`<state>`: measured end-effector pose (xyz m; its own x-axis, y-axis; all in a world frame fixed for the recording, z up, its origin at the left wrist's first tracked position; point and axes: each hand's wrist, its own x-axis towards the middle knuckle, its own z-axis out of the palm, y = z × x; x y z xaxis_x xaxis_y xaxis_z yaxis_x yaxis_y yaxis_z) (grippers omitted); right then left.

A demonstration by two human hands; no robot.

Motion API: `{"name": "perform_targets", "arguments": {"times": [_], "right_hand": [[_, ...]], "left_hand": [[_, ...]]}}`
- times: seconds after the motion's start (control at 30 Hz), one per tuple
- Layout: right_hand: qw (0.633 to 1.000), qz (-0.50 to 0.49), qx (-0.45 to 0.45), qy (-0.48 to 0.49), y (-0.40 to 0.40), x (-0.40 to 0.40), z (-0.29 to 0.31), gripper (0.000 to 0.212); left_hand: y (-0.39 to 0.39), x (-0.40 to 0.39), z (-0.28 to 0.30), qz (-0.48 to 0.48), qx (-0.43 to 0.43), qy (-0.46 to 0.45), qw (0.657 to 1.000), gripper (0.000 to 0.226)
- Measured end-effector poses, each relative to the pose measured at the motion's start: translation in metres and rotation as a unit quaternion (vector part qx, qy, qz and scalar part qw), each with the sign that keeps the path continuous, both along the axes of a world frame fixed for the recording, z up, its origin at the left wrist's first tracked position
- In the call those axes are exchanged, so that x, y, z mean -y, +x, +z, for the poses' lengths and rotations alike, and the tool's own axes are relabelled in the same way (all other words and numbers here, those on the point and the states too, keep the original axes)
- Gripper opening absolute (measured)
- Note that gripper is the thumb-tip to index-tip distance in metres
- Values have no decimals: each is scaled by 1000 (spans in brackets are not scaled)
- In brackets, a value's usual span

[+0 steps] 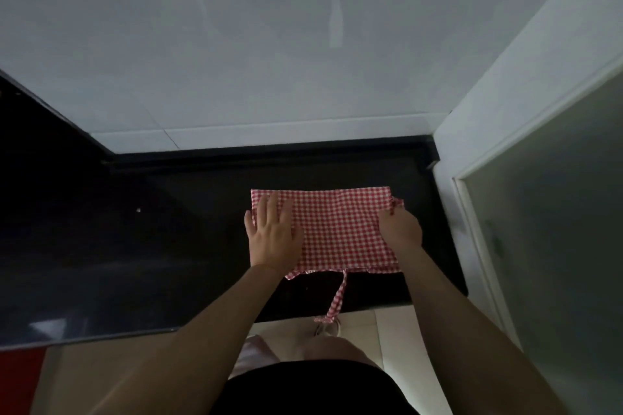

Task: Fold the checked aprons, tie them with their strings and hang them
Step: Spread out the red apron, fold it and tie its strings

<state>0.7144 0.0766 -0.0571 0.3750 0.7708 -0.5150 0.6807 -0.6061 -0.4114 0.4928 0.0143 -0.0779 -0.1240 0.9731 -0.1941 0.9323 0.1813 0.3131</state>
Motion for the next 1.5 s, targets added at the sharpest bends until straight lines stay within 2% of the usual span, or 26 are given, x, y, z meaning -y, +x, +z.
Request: {"name": "perform_targets", "arguments": {"times": [0.1,0.17,0.33,0.5,0.57,0.67,0.73,0.8,0.83,0.9,0.93,1.03,1.1,1.2,1.27,1.3,1.37,1.4,1.5], "right_hand": [[1000,-26,-14,-2,12,-4,-7,53],[998,-47,-44,4,26,-4,-10,50],[990,-74,-102,61,44,3,-19,35],[996,12,33,76,50,6,-28,31],[996,34,54,70,53,6,-39,26],[991,51,58,110,53,12,-49,21],[971,110,134,165,50,16,-53,28],[931,188,220,223,44,17,-51,39],[914,208,236,256,40,18,-49,43],[898,233,230,294,31,19,-42,44],[904,248,200,284,28,20,-40,43],[941,292,68,154,17,20,-43,45],[954,285,32,85,14,17,-47,58],[968,245,15,48,15,12,-48,65],[970,240,21,34,15,9,-50,68],[971,236,29,29,16,9,-51,69],[972,230,40,24,10,9,-52,71],[973,226,47,21,6,9,-52,72],[975,213,56,12,3,9,-51,75]], "left_hand": [[7,2,0,30,-4,12,999,57],[17,0,3,28,-17,13,999,60],[34,-2,1,-73,-80,-19,994,63],[47,-4,-11,-80,-95,-62,990,64],[50,-5,-14,-84,-92,-71,990,63],[50,-6,-22,-91,-96,-77,988,63],[49,-6,-28,-93,-99,-89,987,65],[48,-8,-32,-88,-107,-97,986,66],[47,-9,-35,-84,-107,-103,985,66],[42,-13,-37,-75,-105,-105,986,66],[39,-15,-37,-71,-109,-104,986,66],[23,-24,-37,-73,-114,-113,984,67],[14,-33,-32,-87,-85,-105,987,66],[3,-29,-12,-63,-30,12,997,52],[-10,-12,2,54,34,105,992,39],[-16,0,6,132,81,117,981,35],[-32,24,8,247,162,62,953,35],[-38,35,7,259,181,21,949,36],[-41,59,-3,194,212,-40,957,48]]}}
